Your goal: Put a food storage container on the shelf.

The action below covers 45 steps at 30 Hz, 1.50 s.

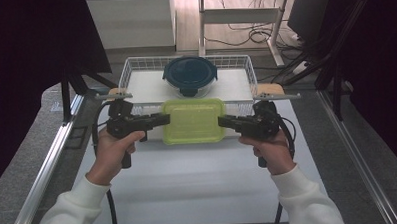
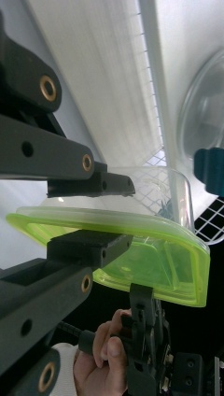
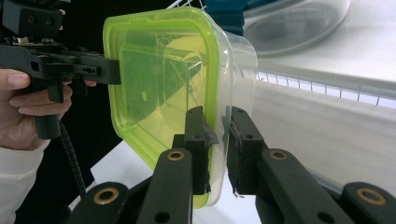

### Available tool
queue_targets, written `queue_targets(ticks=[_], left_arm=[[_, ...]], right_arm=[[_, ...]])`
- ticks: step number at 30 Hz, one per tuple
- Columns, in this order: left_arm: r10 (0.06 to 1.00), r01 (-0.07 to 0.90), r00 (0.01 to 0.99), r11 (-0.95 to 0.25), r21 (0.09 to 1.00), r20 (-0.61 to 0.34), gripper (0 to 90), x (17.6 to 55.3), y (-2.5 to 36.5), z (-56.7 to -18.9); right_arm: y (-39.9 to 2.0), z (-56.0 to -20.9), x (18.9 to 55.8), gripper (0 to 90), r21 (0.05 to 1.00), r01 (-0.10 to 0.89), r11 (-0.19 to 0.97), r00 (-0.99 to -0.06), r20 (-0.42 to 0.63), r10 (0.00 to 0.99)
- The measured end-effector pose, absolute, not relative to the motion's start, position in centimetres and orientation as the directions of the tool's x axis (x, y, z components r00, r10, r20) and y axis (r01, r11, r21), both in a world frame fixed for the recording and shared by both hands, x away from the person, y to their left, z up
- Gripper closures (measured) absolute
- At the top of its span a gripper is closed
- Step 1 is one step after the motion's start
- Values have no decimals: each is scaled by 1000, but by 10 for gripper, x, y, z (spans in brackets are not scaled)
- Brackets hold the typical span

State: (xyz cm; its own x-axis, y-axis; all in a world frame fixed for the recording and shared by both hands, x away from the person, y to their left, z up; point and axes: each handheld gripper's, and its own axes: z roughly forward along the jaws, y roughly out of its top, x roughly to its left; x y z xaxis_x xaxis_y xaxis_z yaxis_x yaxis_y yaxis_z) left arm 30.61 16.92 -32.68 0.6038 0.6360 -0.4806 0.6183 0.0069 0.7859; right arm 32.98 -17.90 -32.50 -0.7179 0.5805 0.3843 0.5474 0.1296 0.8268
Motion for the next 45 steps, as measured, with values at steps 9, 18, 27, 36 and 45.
queue_targets(ticks=[9,18,27,36,45], left_arm=[[649,588,616,-2,809,-446,742,309,170,-304],[645,566,632,-6,824,-429,742,322,172,-288],[631,544,658,-20,839,-411,742,344,178,-264],[628,533,666,-25,846,-402,741,367,180,-236],[627,558,654,-22,829,-424,741,393,181,-224]], right_arm=[[-177,-304,334,787,843,519,138,-731,355,583],[-174,-286,345,787,847,514,136,-730,349,588],[-170,-262,362,787,853,502,139,-731,333,596],[-168,-235,383,788,864,490,116,-730,334,597],[-168,-223,407,788,848,521,99,-712,368,598]])
